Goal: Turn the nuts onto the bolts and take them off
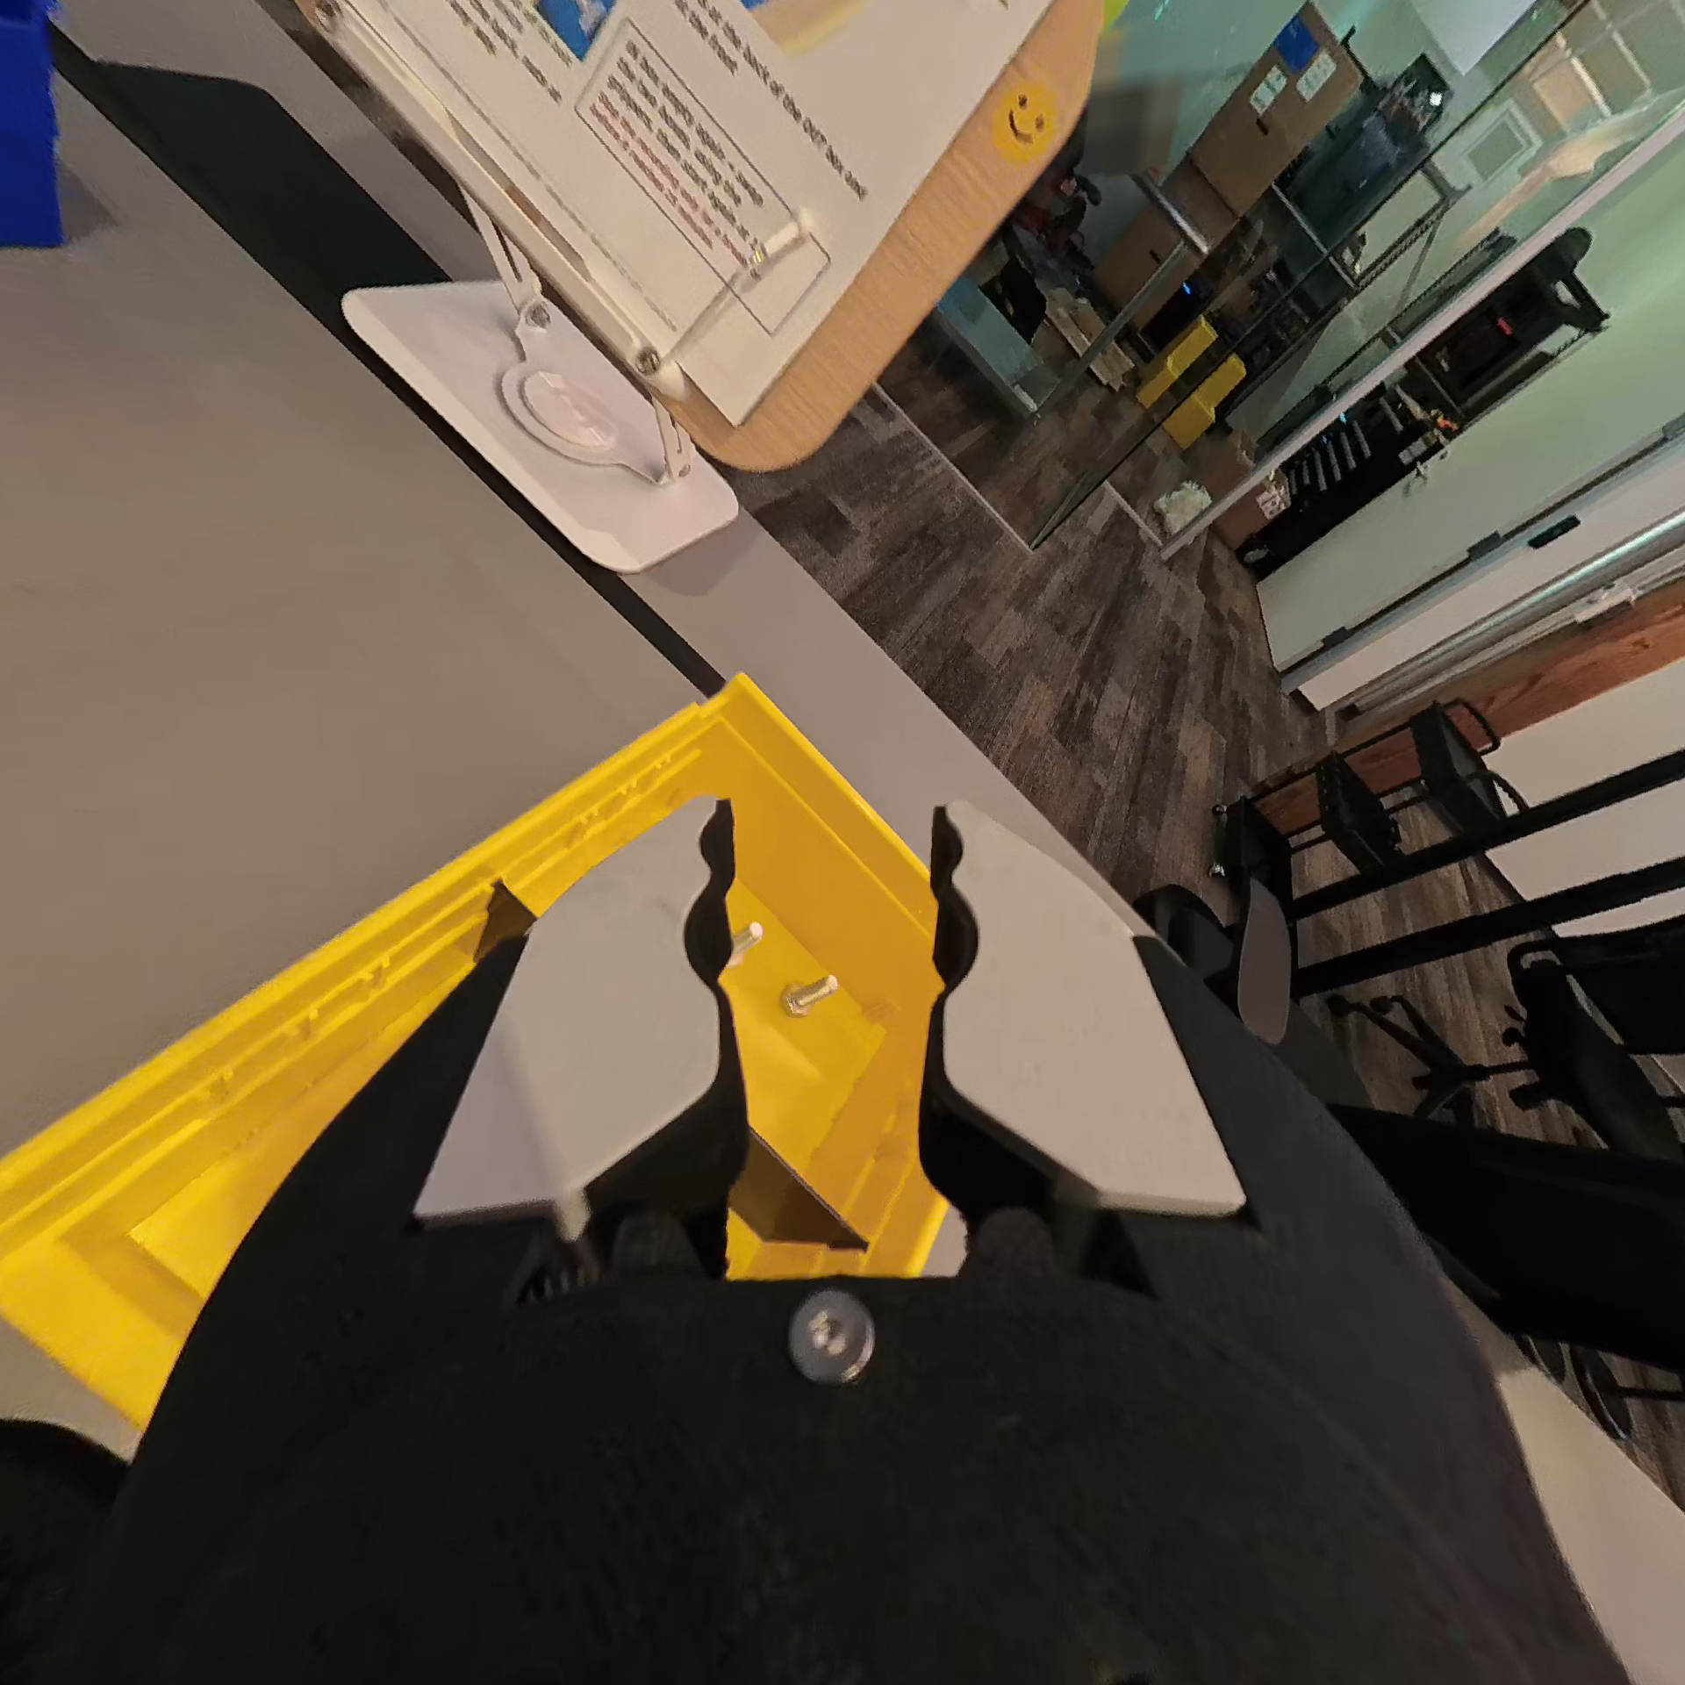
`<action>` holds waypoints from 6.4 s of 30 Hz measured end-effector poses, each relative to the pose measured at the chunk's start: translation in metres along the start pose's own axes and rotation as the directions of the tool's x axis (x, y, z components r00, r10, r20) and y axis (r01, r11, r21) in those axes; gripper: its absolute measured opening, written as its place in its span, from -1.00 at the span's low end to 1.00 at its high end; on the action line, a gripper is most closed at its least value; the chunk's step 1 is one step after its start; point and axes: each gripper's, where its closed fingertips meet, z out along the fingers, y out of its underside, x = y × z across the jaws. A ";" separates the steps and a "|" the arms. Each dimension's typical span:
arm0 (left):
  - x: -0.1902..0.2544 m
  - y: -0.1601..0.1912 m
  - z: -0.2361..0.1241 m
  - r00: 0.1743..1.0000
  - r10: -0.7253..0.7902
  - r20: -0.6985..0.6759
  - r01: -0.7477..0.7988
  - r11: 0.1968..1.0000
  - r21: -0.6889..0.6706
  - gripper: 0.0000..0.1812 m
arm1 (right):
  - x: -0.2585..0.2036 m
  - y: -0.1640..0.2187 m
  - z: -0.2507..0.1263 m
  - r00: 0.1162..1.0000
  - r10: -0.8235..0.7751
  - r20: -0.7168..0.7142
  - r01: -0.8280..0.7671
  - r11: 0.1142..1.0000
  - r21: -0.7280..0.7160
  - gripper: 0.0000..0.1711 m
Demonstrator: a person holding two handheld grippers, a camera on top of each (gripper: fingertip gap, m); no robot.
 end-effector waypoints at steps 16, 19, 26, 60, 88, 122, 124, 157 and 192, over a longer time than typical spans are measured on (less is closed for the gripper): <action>0.300 -0.049 -0.070 0.522 0.721 -0.456 -0.333 0.664 0.670 -0.90 | -0.124 -0.180 -0.064 0.788 0.056 0.613 -0.444 0.741 0.504 -0.53; 0.307 -0.051 -0.069 0.511 0.713 -0.481 -0.294 0.670 0.681 -0.90 | -0.131 -0.187 -0.068 0.734 0.074 0.676 -0.520 0.701 0.488 -0.56; 0.310 -0.057 -0.062 0.515 0.712 -0.477 -0.264 0.661 0.702 -0.90 | -0.126 -0.182 -0.068 0.667 0.083 0.740 -0.600 0.648 0.468 -0.62; 0.363 -0.078 -0.036 0.407 0.838 -0.363 -0.307 0.500 0.810 -0.90 | -0.090 -0.164 -0.084 0.828 -0.035 0.559 -0.388 0.684 0.618 -0.60; 0.354 -0.073 -0.032 0.375 0.789 -0.486 -0.284 0.597 0.751 -0.73 | -0.129 -0.158 -0.054 0.626 -0.055 0.778 -0.500 0.737 0.455 -0.88; 0.369 -0.058 -0.022 0.308 0.846 -0.436 -0.348 0.527 0.776 -0.80 | -0.136 -0.156 -0.078 0.607 -0.235 0.759 -0.455 0.680 0.575 -0.88; 0.365 -0.062 -0.023 0.338 0.832 -0.441 -0.343 0.545 0.765 -0.80 | -0.128 -0.159 -0.071 0.674 -0.190 0.714 -0.446 0.665 0.599 -0.79; 0.372 -0.061 -0.046 0.316 0.825 -0.468 -0.265 0.551 0.792 -0.81 | -0.125 -0.172 -0.077 0.574 -0.127 0.809 -0.603 0.602 0.523 -0.49; 0.373 -0.057 -0.052 0.285 0.824 -0.490 -0.257 0.558 0.789 -0.81 | -0.101 -0.165 -0.071 0.535 -0.033 0.844 -0.683 0.571 0.455 -0.51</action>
